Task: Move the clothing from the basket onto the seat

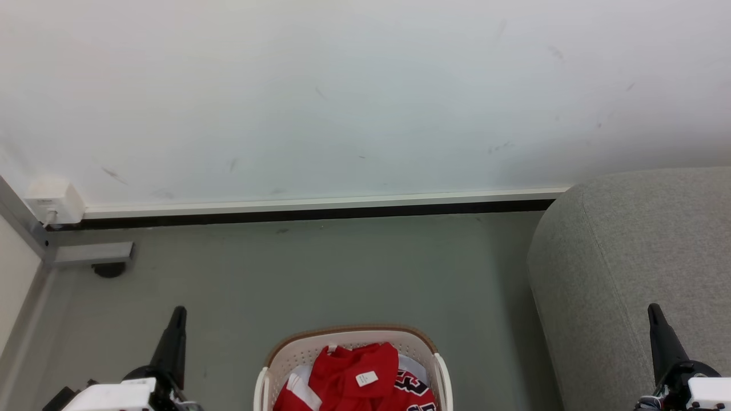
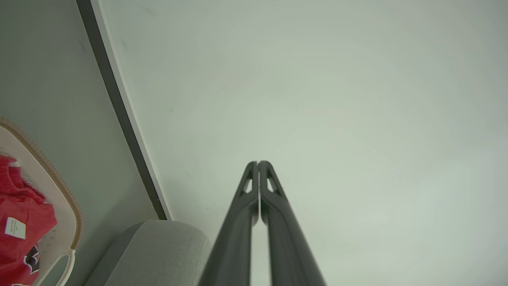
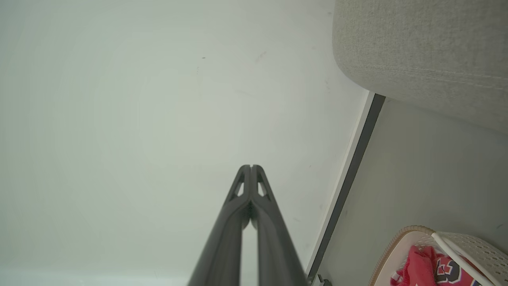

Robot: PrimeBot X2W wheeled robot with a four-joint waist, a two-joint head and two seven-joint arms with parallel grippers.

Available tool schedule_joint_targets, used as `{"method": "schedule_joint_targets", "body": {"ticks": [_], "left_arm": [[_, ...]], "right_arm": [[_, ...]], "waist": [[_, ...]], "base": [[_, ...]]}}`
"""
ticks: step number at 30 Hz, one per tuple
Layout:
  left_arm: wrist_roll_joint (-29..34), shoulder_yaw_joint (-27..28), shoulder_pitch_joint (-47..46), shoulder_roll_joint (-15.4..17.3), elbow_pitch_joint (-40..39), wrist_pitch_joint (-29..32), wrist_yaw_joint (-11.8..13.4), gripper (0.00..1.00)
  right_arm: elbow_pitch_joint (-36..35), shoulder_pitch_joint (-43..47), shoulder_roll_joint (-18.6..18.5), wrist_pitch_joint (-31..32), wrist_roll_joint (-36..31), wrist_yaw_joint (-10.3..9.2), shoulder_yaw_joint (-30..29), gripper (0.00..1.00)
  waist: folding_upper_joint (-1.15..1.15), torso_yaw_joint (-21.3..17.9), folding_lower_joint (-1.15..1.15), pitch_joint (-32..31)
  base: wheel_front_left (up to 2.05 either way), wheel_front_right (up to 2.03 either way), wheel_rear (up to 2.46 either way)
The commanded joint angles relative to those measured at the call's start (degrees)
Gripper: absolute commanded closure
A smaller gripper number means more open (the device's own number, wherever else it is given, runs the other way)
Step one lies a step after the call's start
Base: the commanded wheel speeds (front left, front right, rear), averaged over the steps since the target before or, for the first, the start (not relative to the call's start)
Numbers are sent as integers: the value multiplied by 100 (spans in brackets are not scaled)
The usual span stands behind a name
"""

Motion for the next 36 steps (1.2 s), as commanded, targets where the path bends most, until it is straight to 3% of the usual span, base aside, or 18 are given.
{"method": "schedule_joint_targets", "body": {"ticks": [1,16,17,25,36], "left_arm": [[-80,9,-48,38,-16,16,-30,100],[-80,9,-48,39,-16,16,-30,100],[1,0,0,0,0,-1,0,0],[91,-154,95,-25,80,-171,15,0],[710,-375,96,-16,31,-471,9,0]], "right_arm": [[-19,-75,-36,12,10,-13,-17,100],[-20,-75,-36,12,10,-13,-17,100],[0,0,0,-1,0,0,0,0],[69,135,41,-171,-236,-1,61,0],[-135,229,26,-471,-1526,-2,179,0]], "waist": [[0,0,0,0],[0,0,0,0],[0,0,0,0],[0,12,0,1],[0,56,0,-7]], "base": [[0,0,0],[0,0,0],[0,0,0],[0,0,0],[0,0,0]]}}
